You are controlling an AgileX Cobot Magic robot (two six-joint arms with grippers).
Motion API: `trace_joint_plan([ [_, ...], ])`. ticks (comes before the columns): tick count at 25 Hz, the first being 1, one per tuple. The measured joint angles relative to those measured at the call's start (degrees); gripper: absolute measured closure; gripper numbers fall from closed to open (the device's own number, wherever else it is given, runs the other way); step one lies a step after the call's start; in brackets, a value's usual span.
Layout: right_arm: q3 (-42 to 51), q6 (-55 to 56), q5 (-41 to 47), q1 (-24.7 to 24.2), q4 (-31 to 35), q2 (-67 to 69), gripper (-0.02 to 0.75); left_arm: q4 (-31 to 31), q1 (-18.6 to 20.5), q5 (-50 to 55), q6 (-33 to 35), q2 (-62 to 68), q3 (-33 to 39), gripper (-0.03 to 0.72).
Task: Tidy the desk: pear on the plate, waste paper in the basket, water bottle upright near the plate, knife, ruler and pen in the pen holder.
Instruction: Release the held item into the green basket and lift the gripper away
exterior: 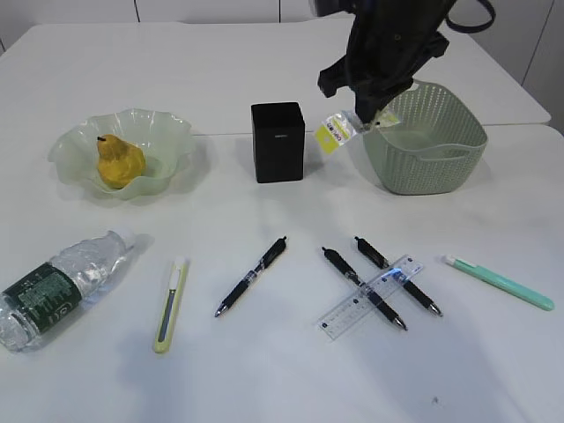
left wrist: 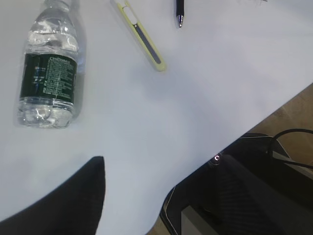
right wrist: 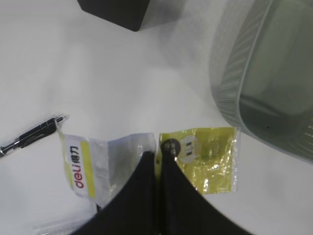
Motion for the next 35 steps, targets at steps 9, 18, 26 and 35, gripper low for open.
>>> trace_joint_plan([
  [9, 0.00, -0.87, 0.31, -5.54, -0.23, -2.66, 0.723, 0.00, 0.00, 0.00, 0.00, 0.00, 0.00, 0.189],
  [18, 0.00, -1.25, 0.35, -10.84, -0.12, -2.75, 0.723, 0.00, 0.00, 0.00, 0.00, 0.00, 0.00, 0.189],
  [26, 0.00, -2.03, 0.35, -15.09, 0.80, -3.49, 0.723, 0.00, 0.00, 0.00, 0.00, 0.00, 0.00, 0.189],
  [35, 0.00, -1.80, -5.09, -15.50, 0.42, -3.48, 0.723, 0.00, 0.00, 0.00, 0.00, 0.00, 0.00, 0.189],
])
